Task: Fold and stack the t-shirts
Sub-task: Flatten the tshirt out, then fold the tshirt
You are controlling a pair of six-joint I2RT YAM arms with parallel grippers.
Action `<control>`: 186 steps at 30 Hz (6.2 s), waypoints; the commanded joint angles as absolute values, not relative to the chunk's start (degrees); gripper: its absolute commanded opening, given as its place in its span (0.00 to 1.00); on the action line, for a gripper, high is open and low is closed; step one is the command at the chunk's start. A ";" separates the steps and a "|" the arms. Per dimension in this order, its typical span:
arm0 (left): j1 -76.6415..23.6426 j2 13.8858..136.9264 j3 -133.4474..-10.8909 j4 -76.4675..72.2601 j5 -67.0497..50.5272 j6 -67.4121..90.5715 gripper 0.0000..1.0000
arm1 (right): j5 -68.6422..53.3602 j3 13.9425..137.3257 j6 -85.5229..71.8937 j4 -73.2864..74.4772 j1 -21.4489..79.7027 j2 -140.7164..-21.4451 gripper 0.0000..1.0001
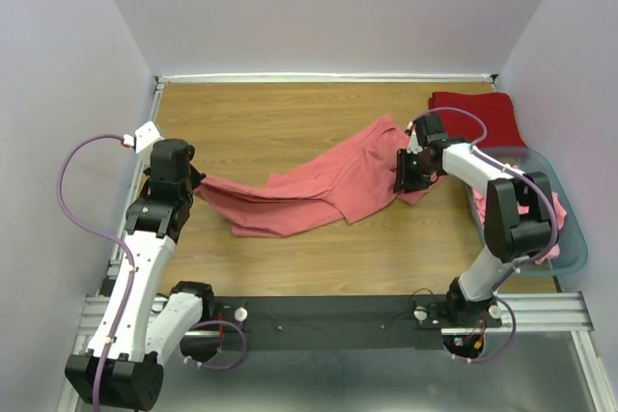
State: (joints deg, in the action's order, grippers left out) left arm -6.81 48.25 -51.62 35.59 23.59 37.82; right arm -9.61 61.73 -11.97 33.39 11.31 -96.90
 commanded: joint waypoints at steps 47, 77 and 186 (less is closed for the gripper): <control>-6.42 48.60 -51.68 33.49 23.03 38.58 0.00 | -9.93 56.08 -19.42 20.57 10.28 -99.49 0.22; 4.66 76.38 -116.25 27.87 16.36 37.62 0.00 | 27.16 131.72 -2.64 32.35 7.03 -90.70 0.01; 9.05 125.77 -113.12 20.74 9.32 18.37 0.00 | -8.08 82.79 -17.58 26.89 7.56 -102.92 0.01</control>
